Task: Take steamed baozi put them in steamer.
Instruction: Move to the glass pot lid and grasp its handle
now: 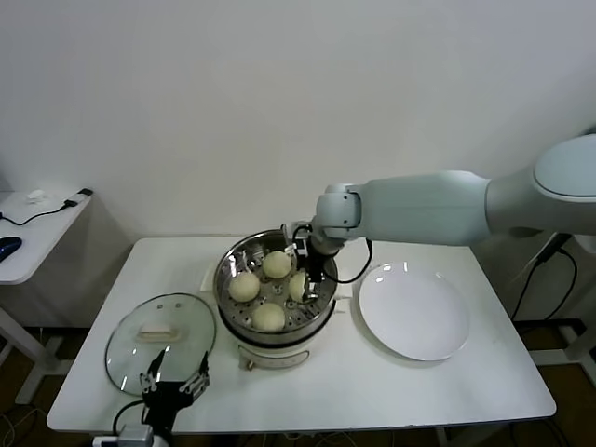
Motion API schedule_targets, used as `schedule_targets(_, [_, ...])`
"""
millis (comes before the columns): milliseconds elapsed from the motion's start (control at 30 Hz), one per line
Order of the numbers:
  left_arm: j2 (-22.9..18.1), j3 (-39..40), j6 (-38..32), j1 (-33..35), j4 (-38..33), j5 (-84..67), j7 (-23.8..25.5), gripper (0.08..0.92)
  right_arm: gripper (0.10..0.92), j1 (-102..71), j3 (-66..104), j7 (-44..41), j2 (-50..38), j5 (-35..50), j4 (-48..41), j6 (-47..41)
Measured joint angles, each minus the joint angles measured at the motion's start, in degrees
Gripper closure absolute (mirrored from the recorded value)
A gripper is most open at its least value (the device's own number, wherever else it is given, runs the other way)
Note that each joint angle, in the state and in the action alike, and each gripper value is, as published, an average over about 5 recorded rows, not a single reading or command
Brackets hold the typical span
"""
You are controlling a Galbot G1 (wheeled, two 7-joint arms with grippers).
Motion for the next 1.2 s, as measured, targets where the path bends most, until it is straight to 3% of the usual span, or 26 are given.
schedule_targets(333, [0.0,-0.1,0.5,0.1,-0.7,-0.4,-0.1,0.177,0.202,1.4,4.1,-2.6,-5.2,1.2,-0.8,3.0])
schedule_targets(900, [0.0,-0.6,-0.3,-3.6,-0.2,-0.9,0.6,0.177,0.203,-21.1,40.2,17.8,-33.3,-5.6,2.5,8.8])
schedule_targets(1200, [-0.3,-0.6,-0.7,-5.2,0.5,-0.6,0.6,0.177,0.203,-47.7,67.6,25.3,-40.1,-11.1,7.0,15.9])
